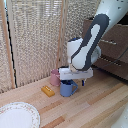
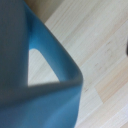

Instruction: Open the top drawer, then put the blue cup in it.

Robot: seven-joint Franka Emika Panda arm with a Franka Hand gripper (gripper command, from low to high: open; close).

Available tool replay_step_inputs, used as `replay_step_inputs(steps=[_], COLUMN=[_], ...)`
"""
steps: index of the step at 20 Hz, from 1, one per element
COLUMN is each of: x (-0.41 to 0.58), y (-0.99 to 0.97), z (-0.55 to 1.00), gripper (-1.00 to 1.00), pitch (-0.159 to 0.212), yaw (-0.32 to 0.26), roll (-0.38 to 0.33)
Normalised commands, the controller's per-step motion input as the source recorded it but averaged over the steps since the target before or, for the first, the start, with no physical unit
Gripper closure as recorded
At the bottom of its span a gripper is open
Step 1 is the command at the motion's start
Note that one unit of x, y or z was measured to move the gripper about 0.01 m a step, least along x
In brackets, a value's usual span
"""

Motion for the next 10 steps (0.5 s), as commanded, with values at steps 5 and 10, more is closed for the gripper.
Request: replay_step_inputs(steps=[5,10], x=[-0.001,-0.047], y=[0.04,0.06], z=[-0.12,-0.09], gripper=[1.00,1.00], pitch=[0.000,0.000], yaw=[0.053,0.058], roll=[-0.001,0.000])
